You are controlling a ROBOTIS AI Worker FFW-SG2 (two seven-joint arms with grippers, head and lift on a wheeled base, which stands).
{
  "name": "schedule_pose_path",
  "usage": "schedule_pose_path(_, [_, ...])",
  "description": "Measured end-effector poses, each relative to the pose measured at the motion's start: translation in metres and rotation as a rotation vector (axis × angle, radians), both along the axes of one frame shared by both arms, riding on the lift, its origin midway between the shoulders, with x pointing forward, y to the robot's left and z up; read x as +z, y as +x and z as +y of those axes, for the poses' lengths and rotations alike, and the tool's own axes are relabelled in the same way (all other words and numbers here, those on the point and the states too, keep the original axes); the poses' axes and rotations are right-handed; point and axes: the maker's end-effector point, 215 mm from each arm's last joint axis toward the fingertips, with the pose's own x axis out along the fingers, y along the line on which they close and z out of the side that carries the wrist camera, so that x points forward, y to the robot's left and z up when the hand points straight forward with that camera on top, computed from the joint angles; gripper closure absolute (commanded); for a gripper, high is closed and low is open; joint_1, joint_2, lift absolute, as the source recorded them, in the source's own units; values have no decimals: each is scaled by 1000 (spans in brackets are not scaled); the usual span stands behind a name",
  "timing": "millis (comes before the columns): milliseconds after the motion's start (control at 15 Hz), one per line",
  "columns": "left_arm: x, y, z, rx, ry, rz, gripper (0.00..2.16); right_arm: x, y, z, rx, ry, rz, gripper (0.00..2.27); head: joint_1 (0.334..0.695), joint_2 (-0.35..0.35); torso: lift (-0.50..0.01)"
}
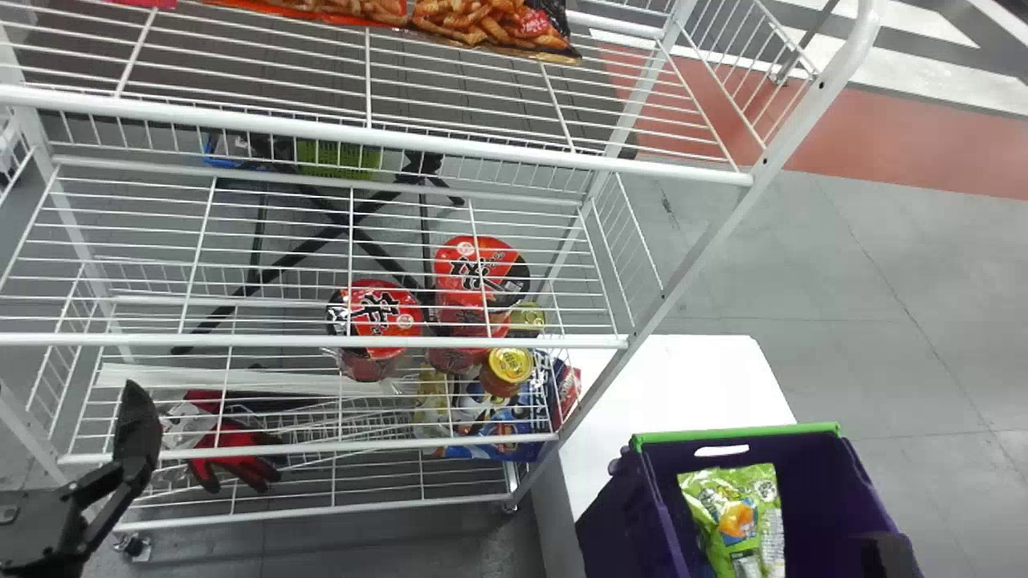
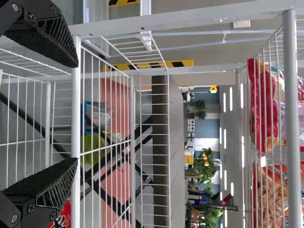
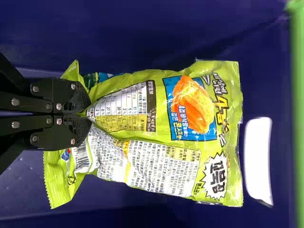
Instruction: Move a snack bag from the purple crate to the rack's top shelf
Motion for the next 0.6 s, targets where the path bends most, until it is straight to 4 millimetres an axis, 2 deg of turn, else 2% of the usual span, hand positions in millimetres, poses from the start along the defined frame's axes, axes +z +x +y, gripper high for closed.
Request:
schedule_pose_path(200, [3,-4,-3,-4,1,-1,113,10,1,-3,-5,-7,-27,1916,695,-350,-263])
schedule_pose_path(600, [4,-6,-3,-7,11,5,113,12,5,-1,-3,-7,-31,1916,695,-350,-239])
